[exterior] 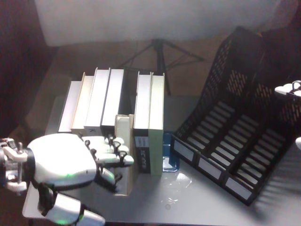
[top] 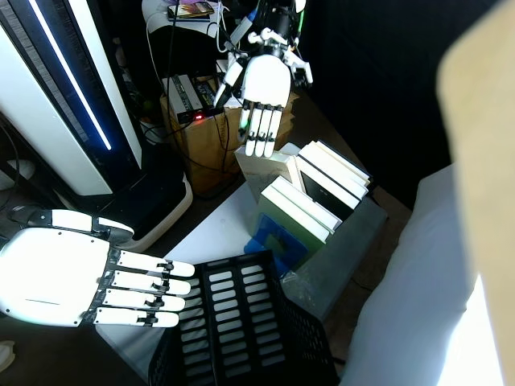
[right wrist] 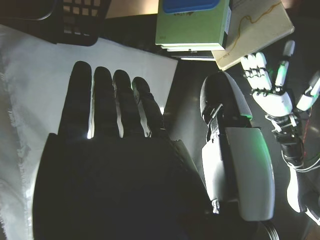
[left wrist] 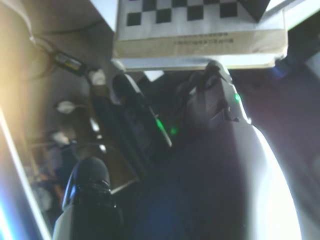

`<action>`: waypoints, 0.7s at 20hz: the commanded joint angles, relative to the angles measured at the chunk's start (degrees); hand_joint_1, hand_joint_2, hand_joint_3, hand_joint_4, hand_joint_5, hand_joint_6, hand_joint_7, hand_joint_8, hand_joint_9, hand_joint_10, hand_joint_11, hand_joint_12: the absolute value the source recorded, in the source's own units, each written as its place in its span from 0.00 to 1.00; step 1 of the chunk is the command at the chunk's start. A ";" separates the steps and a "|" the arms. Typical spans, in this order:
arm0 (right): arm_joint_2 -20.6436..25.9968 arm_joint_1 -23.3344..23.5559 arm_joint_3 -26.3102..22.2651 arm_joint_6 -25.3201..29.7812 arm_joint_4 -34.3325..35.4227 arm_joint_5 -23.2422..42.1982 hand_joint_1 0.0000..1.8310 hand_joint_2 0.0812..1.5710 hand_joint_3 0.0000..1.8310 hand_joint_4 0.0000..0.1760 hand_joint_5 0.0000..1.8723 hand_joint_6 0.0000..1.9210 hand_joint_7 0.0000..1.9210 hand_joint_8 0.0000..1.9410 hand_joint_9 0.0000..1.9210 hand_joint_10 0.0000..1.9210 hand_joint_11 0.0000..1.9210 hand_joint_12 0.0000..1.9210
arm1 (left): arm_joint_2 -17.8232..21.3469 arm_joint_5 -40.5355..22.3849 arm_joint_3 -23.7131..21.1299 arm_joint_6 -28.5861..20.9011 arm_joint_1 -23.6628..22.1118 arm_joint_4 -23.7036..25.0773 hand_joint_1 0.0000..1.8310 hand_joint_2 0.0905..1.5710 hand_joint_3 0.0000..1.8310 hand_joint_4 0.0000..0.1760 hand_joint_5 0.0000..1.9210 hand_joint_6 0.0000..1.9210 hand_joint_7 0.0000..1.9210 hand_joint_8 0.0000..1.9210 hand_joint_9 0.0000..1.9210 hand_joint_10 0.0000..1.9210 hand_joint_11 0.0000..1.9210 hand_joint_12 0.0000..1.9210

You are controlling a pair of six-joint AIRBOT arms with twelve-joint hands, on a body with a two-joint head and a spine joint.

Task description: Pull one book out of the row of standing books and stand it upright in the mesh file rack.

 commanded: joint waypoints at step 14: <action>1.17 8.20 -3.15 0.15 -15.04 1.07 0.31 0.78 0.00 0.00 0.00 0.00 0.00 0.00 0.00 0.00 0.00 0.00 | 5.55 -26.20 -0.02 -0.09 10.14 -44.61 0.12 0.95 0.00 0.00 0.00 0.00 0.00 0.00 0.00 0.00 0.00 0.00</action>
